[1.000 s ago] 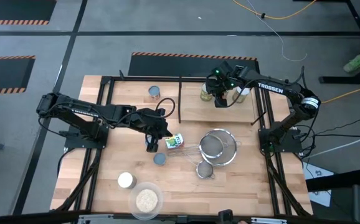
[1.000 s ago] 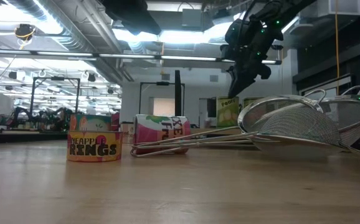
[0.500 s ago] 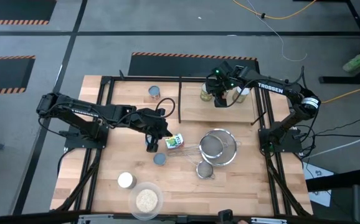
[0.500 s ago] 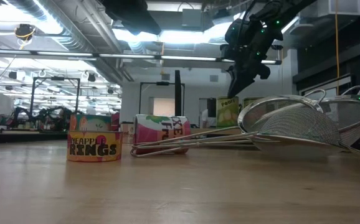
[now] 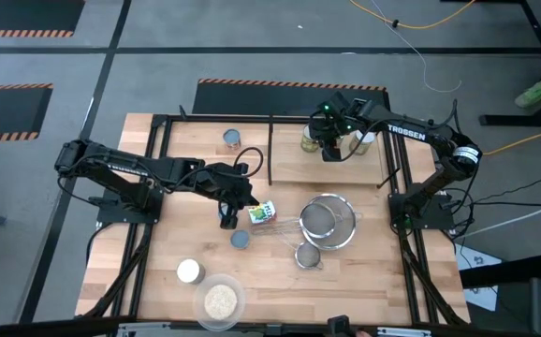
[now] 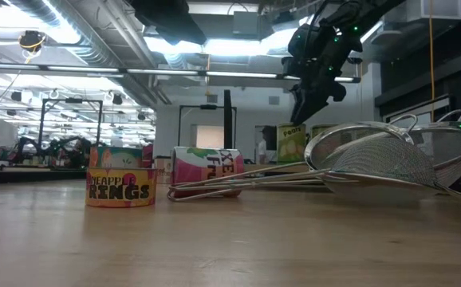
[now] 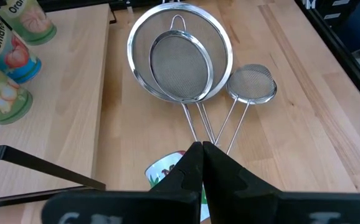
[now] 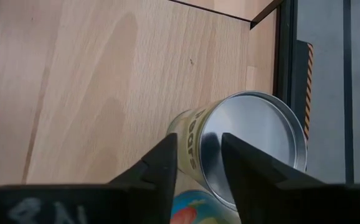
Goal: Pick and place cans onto a shelf
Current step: Put the canned pears on the shelf, then put the canned peaches on the shelf
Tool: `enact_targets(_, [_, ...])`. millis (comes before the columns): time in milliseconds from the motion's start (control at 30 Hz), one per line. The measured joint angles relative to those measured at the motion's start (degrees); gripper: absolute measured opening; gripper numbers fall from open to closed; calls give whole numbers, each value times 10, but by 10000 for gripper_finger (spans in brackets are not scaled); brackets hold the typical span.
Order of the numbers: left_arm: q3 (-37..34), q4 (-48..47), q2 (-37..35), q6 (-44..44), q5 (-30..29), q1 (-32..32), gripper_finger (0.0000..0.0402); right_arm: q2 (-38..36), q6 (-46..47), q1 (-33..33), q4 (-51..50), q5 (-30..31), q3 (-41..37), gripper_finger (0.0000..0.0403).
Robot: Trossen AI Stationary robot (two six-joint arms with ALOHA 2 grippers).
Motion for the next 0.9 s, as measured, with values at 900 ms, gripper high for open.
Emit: enact_targets(900, [0,1,-6,-74,-1,-72,0,-130,69,95,-1,-16,1,133])
